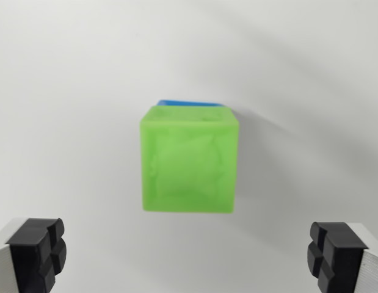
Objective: Stack cube
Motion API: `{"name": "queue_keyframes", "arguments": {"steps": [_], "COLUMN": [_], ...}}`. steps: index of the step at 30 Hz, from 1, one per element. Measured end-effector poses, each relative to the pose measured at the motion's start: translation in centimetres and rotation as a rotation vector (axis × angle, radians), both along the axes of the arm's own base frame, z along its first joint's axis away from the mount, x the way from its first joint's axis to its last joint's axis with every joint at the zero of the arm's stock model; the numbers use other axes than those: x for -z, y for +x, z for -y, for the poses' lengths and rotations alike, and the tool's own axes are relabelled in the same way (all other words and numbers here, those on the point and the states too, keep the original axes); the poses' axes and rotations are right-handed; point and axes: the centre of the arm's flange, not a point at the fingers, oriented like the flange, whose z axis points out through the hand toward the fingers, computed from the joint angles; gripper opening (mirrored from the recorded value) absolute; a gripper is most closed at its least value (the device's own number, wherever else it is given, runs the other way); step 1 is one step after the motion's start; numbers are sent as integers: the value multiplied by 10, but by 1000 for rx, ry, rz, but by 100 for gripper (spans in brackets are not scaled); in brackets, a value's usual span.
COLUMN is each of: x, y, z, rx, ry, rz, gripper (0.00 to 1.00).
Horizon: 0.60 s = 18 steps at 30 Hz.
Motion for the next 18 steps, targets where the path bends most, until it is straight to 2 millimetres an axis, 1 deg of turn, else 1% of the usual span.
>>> {"name": "queue_keyframes", "arguments": {"steps": [6,18], "x": [-24,-77], "y": [0,0], "z": [0,0], "rx": [0,0], "ry": [0,2], "rz": [1,2], "gripper": [100,100]}}
